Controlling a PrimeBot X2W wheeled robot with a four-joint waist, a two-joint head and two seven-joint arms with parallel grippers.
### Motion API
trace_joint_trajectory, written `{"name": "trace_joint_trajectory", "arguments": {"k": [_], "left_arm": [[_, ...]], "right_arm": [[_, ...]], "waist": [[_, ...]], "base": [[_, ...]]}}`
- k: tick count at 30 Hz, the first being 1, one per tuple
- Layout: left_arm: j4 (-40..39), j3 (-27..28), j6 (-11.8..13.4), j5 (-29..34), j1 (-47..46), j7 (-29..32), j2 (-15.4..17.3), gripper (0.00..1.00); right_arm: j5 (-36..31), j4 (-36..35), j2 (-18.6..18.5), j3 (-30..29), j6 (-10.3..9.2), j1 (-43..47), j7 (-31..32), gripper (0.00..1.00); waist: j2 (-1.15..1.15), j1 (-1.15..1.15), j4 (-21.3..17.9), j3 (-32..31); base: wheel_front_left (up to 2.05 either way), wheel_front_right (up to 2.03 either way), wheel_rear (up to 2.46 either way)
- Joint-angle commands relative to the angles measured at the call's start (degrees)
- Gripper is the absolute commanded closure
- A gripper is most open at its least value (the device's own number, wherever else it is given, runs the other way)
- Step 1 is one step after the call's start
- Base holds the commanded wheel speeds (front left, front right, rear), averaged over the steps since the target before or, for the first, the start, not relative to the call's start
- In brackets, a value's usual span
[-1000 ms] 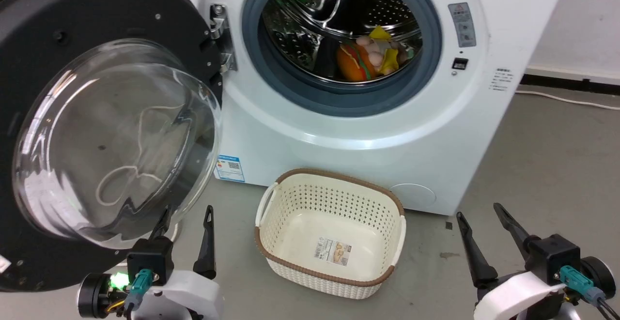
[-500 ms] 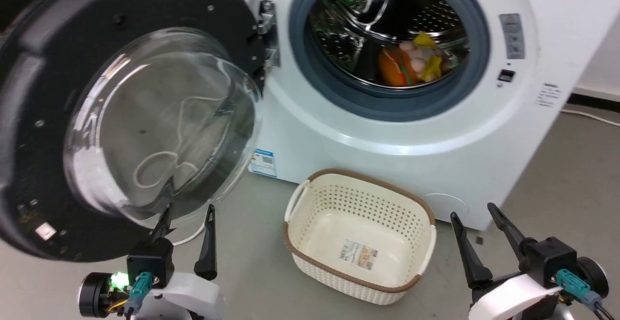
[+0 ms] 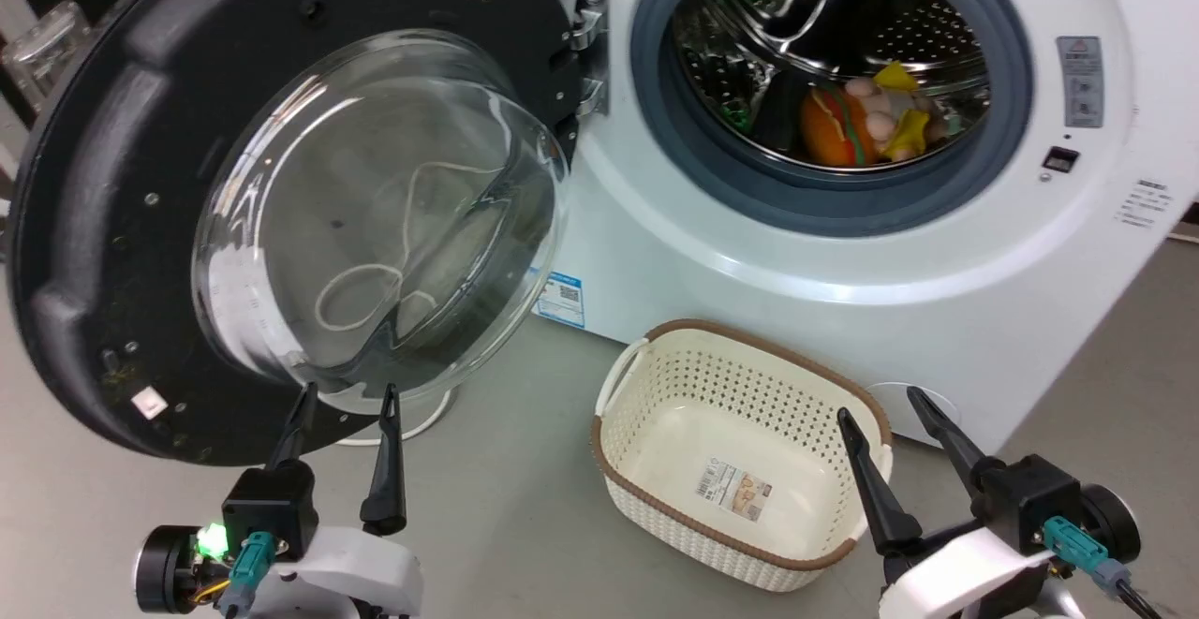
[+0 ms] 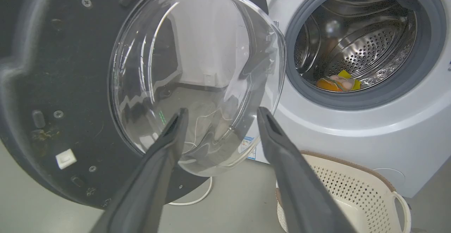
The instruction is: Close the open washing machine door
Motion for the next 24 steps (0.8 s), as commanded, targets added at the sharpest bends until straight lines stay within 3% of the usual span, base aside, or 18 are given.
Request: {"name": "trace_joint_trajectory", "arguments": {"k": [1, 22, 23, 24], "left_arm": [[-0.36, 0.15, 0.28, -0.22, 0.90, -0.59, 0.09, 0.00], [-0.85, 1.01, 0.50, -0.86, 1.48, -3.11, -0.04, 0.00], [-0.79, 0.99, 0.44, -0.90, 1.48, -3.23, -0.05, 0.08], [-0.72, 0.96, 0.35, -0.92, 1.48, -3.35, -0.05, 0.56]], "right_arm": [[0.23, 0.27, 0.08, 0.25, 0.02, -0.92, -0.51, 0.00], [0.86, 1.90, 0.11, 1.50, 0.03, -1.84, -3.02, 0.00], [0.80, 1.93, 0.11, 1.56, 0.03, -1.84, -3.14, 0.00], [0.74, 1.94, 0.11, 1.61, 0.03, -1.83, -3.26, 0.00]], "waist": [[0.00, 0.00, 0.40, 0.13], [0.00, 0.00, 5.50, 0.37], [0.00, 0.00, 5.74, 0.38], [0.00, 0.00, 5.99, 0.41]], "base": [[0.00, 0.00, 0.00], [0.00, 0.00, 0.00], [0.00, 0.00, 0.00], [0.00, 0.00, 0.00]]}}
